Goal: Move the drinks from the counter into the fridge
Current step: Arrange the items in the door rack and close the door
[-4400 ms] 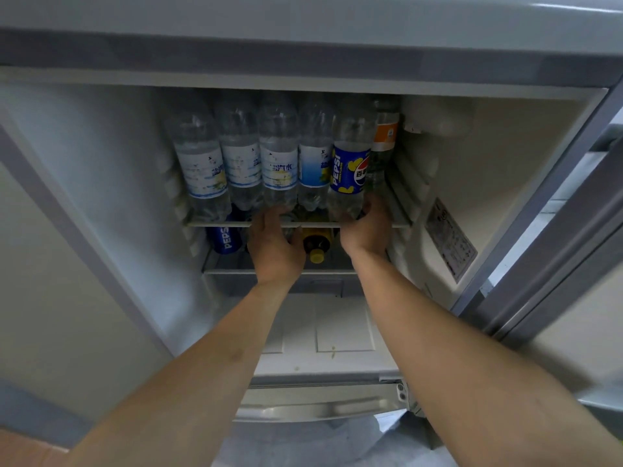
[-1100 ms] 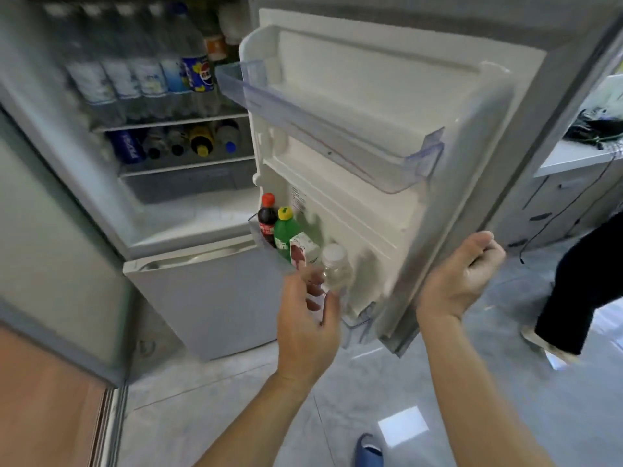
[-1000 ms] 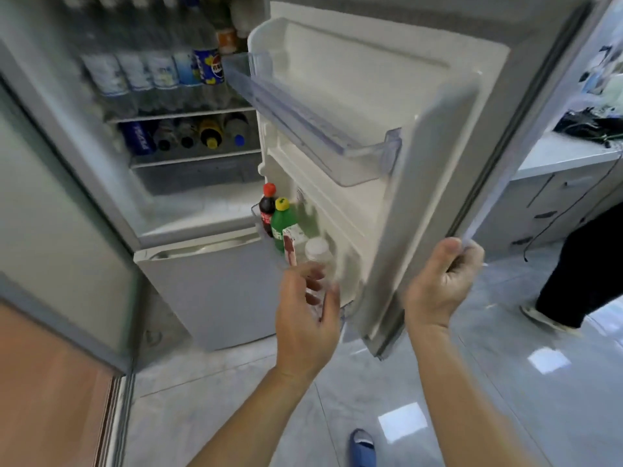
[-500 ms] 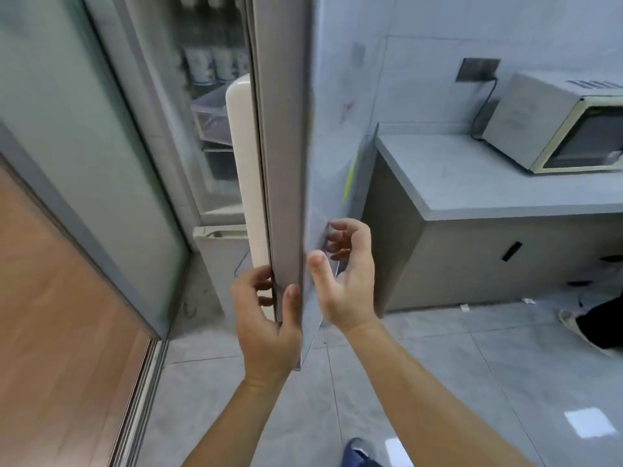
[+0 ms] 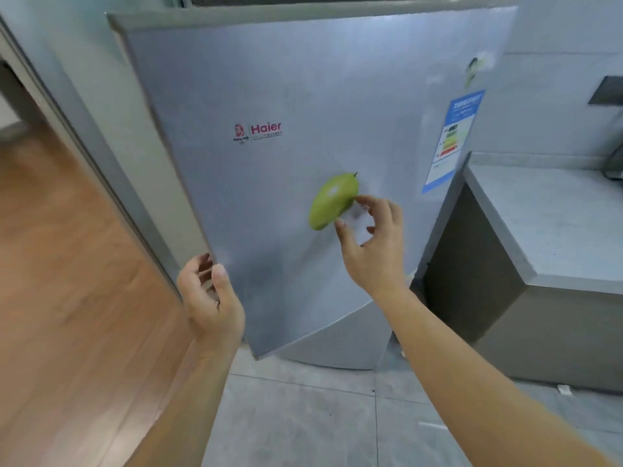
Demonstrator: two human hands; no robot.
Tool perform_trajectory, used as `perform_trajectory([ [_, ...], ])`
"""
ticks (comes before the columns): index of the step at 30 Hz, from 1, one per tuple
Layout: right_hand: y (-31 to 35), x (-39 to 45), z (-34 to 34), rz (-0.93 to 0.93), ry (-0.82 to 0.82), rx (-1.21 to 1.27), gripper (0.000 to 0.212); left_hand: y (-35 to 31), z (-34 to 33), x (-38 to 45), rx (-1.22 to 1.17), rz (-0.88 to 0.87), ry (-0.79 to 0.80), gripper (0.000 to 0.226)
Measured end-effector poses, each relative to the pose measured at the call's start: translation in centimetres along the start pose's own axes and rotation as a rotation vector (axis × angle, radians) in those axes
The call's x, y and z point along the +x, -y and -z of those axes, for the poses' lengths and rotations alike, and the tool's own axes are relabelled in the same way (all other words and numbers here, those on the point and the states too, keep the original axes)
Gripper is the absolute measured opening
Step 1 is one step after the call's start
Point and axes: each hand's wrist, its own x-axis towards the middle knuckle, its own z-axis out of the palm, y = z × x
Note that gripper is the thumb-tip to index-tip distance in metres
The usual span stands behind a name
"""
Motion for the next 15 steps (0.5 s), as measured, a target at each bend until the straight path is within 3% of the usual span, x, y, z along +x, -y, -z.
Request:
perform_trajectory([
  [4, -2.2, 3.8, -1.3, 0.015, 0.050, -0.005, 0.042, 1.3, -2.4, 4.9, 0.178, 0.066, -0.022, 0.035],
  [8, -3.9, 7.3, -1.7, 0.034, 0.067, -0.039, 0.046, 0.5, -6.4, 7.3, 0.255, 0.100, 0.017, 0.056],
  [15, -5.8, 11.5, -2.2, -0.068, 0.074, -0.075, 0.054, -2.3, -14.9, 11.0, 0.238, -0.039, 0.335, 0.070],
])
